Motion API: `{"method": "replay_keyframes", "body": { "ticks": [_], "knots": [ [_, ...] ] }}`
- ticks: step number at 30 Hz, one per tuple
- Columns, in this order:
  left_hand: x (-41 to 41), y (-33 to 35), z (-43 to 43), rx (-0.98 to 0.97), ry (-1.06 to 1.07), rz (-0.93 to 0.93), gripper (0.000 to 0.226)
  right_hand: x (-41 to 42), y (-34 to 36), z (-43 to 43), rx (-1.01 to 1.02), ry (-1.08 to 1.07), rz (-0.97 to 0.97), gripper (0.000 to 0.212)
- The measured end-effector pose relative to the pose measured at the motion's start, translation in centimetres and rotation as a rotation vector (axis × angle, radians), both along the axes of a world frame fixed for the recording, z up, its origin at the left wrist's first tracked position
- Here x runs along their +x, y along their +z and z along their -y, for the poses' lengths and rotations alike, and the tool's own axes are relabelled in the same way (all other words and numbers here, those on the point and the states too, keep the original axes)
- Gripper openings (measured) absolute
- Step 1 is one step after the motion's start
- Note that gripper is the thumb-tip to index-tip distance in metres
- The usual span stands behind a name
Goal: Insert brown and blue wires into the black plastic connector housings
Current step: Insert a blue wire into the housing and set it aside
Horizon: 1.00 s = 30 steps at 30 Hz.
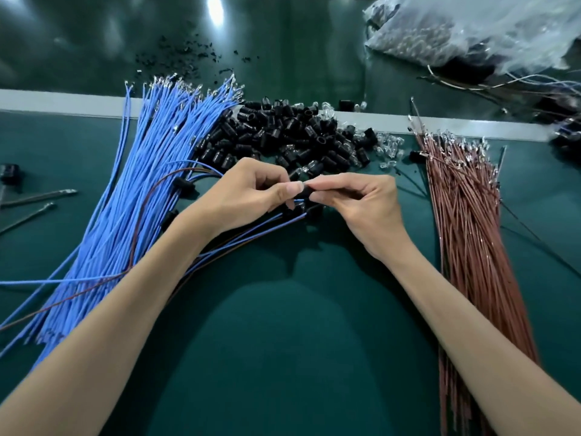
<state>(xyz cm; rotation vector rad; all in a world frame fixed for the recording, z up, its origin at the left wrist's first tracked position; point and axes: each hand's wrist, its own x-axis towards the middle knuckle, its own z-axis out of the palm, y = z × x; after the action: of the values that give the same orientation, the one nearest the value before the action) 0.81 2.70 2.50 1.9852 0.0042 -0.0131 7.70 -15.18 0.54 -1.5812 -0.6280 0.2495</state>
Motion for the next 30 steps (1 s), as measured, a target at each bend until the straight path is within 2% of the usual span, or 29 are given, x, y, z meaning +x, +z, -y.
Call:
{"method": "replay_keyframes", "body": {
  "ticks": [3,6,10,12,16,19,22,30],
  "knots": [
    [-0.2,-0.1,0.1,0.01,0.025,0.038,0.034,-0.2,-0.1,0.0,-0.075,0.052,0.101,0.029],
    [0.0,-0.1,0.2,-0.005,-0.004,0.032,0.032,-0.5,-0.2,-0.1,-0.094,0.158,0.11,0.039],
    [0.3,0.2,0.0,0.014,-0.05,-0.011,0.033,-0.3,-0.2,-0.3,-0.115,0.059,0.219,0.018],
    [0.2,0.7,0.0,0.025,-0.066,-0.007,0.033,-0.7,0.3,-0.6,-0.135,0.058,0.252,0.015],
    [-0.6,1.0,0.5,-0.114,-0.037,-0.008,0.036,-1.6,1.6,-1.0,-0.105,0.12,0.193,0.015],
    [-1.5,1.5,0.5,-0.134,-0.014,-0.011,0.034,-1.9,2.6,-1.5,-0.117,0.145,0.184,0.018],
    [-2.3,2.1,0.3,-0.228,-0.044,-0.012,0.036,-2.5,3.3,-1.8,-0.101,0.239,0.128,0.01],
    [-2.5,2.9,-0.4,-0.059,-0.096,0.058,0.029,-1.4,4.2,-1.0,-0.071,0.314,0.105,0.017]
  ]
}}
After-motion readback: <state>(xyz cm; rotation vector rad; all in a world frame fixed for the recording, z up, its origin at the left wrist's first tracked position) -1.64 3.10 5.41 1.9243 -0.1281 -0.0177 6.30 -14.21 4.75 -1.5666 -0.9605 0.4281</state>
